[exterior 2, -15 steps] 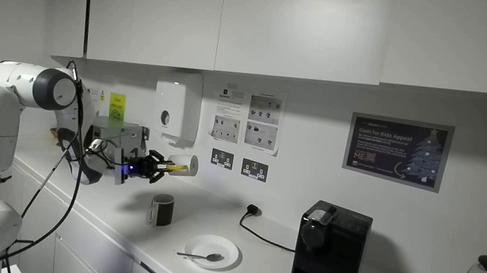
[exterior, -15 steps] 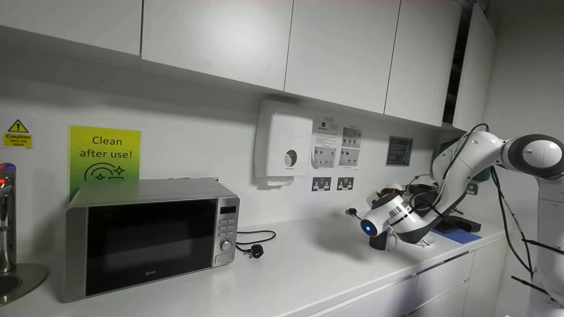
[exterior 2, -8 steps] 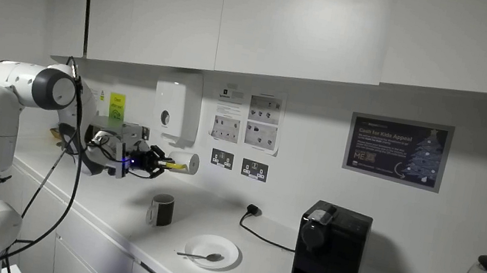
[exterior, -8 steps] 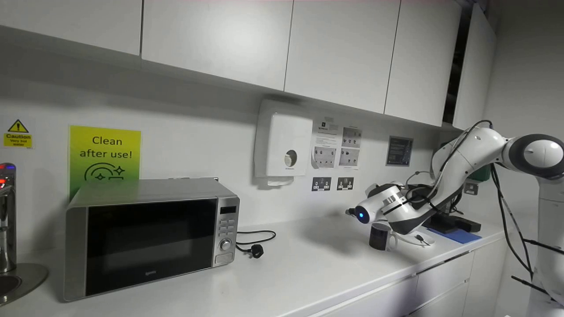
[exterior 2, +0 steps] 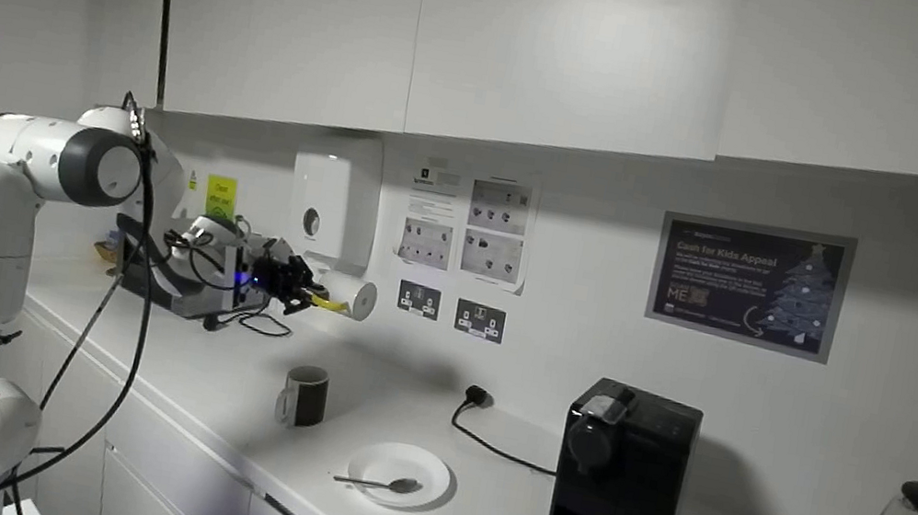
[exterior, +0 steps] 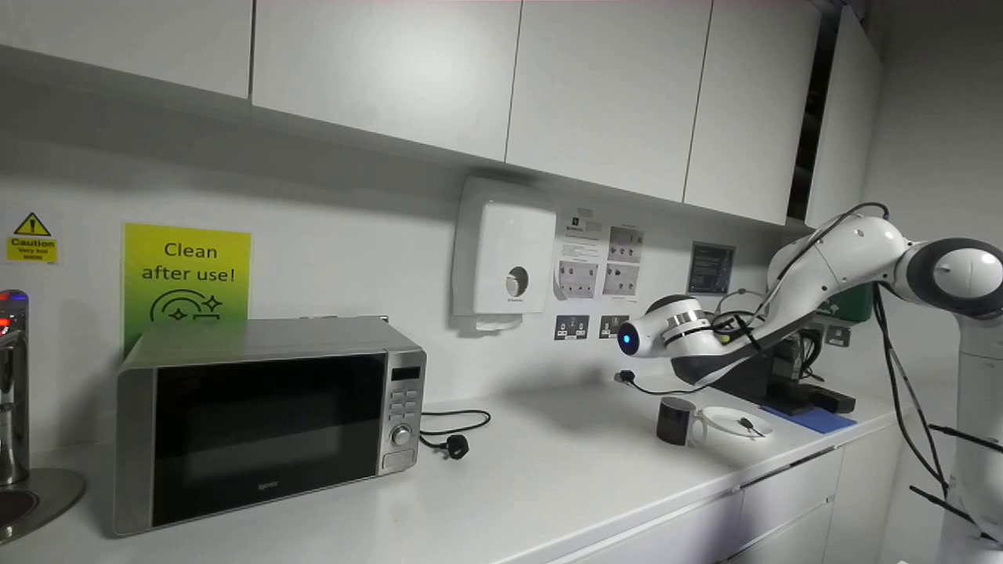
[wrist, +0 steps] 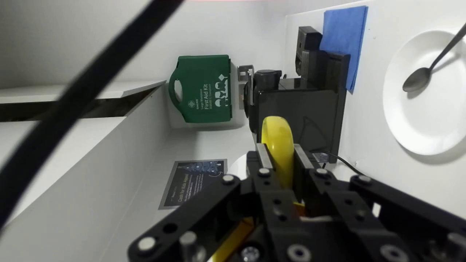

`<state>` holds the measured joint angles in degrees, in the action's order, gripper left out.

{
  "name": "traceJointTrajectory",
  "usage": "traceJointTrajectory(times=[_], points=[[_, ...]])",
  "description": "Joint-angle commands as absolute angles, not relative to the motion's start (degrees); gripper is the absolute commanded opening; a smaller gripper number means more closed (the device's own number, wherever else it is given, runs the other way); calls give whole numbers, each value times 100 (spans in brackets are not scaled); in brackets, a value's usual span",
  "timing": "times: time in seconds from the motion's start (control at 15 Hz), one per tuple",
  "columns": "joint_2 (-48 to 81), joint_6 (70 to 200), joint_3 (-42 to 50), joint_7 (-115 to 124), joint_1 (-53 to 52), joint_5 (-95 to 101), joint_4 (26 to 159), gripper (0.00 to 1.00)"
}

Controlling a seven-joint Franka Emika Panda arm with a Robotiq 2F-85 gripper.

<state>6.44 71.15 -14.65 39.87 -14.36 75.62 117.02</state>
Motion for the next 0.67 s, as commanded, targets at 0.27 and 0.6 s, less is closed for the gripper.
traceJointTrajectory(times=[0.27,0.6], points=[[384,7216,-1373,3400,-1356,6935,10904,4],[228,7447,-1219,2836,-1237,6468,10452,4]])
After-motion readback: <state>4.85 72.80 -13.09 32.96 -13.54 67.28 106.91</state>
